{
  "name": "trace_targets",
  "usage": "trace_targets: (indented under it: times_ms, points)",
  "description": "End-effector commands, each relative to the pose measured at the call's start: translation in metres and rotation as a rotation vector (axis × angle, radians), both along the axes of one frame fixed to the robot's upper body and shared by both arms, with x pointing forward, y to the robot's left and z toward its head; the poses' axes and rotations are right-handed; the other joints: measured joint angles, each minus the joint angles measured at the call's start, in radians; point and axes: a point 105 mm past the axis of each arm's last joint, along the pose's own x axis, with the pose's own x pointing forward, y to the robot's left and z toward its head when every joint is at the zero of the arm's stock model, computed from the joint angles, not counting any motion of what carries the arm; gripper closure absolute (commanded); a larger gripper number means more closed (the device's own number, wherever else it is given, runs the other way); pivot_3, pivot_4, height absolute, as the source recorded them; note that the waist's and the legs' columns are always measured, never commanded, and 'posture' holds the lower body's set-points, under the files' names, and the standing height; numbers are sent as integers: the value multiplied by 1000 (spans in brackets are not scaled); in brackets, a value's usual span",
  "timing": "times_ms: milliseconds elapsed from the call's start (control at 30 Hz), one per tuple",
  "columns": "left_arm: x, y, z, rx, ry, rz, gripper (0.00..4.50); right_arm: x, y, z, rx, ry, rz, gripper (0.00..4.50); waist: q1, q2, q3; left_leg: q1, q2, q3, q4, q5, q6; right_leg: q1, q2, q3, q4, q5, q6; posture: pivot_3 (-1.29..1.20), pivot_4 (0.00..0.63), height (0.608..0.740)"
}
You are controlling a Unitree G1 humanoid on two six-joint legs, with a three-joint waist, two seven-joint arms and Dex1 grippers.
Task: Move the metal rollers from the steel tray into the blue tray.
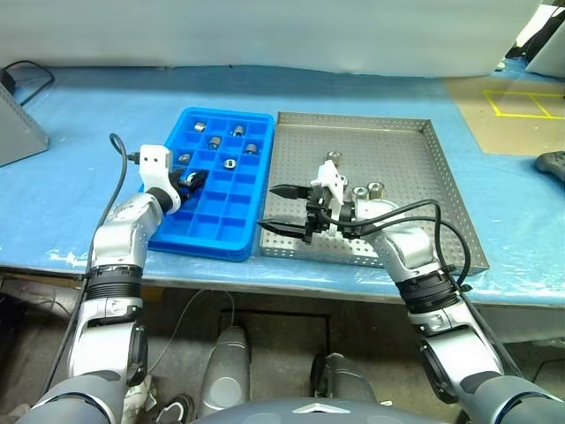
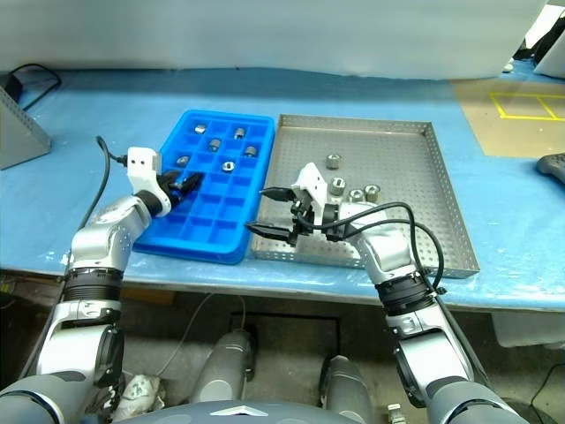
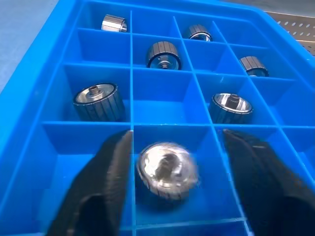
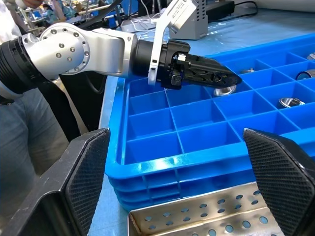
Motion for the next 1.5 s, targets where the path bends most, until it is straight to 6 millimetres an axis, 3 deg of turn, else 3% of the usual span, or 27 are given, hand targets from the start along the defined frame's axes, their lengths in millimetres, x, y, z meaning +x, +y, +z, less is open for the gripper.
trace_targets:
  times_ms: [33, 167, 333, 433, 633, 933, 1167, 1500]
  points:
    - [3, -3, 23, 15, -84, -18, 816, -2, -3, 13, 27, -54, -5, 0, 0, 0, 0, 0, 0, 0, 0, 0, 0, 0, 0, 0, 0, 0, 0, 214, 150, 740]
    - [4, -12, 36, 10, -122, -59, 816, 0, -6, 13, 25, -59, -18, 0, 0, 0, 0, 0, 0, 0, 2, 0, 0, 0, 0, 0, 1, 0, 0, 189, 150, 740]
    - [2, -50, 66, -35, -171, -269, 816, 5, -19, 24, 52, -69, -65, 0, 0, 0, 0, -1, 0, 0, 6, 0, 1, 0, 0, 0, 4, 0, 0, 134, 150, 740]
    - [5, -72, 74, -17, -173, -384, 816, 11, -34, 33, 59, -87, -122, 0, -3, 0, 0, -1, -1, 1, 8, 0, 1, -1, -2, 2, 8, -1, -2, 96, 150, 740]
    - [17, -129, 71, 51, -134, -596, 816, 14, -63, 40, 34, -120, -262, 0, -10, 0, 0, 1, -1, 3, 9, 1, 2, -1, -2, 5, 12, -1, -2, -26, 150, 740]
    - [26, -211, 53, 59, -69, -738, 816, 0, -71, 36, 48, -113, -390, 0, -64, 0, 0, 0, -2, 4, 11, 0, 5, -2, -2, 5, 12, 1, 1, -179, 150, 740]
    - [33, -224, 31, 129, -3, -621, 816, -5, -76, 30, 53, -108, -468, 0, -115, -1, 0, 1, -2, 4, 10, -1, 6, -1, -2, 6, 11, 1, 1, -253, 150, 740]
    - [34, -238, 18, 179, 10, -512, 816, -3, -81, 24, 59, -103, -520, 0, -120, 0, 0, 1, -2, 5, 15, -5, 14, 0, -4, 6, 11, -1, -2, -281, 150, 740]
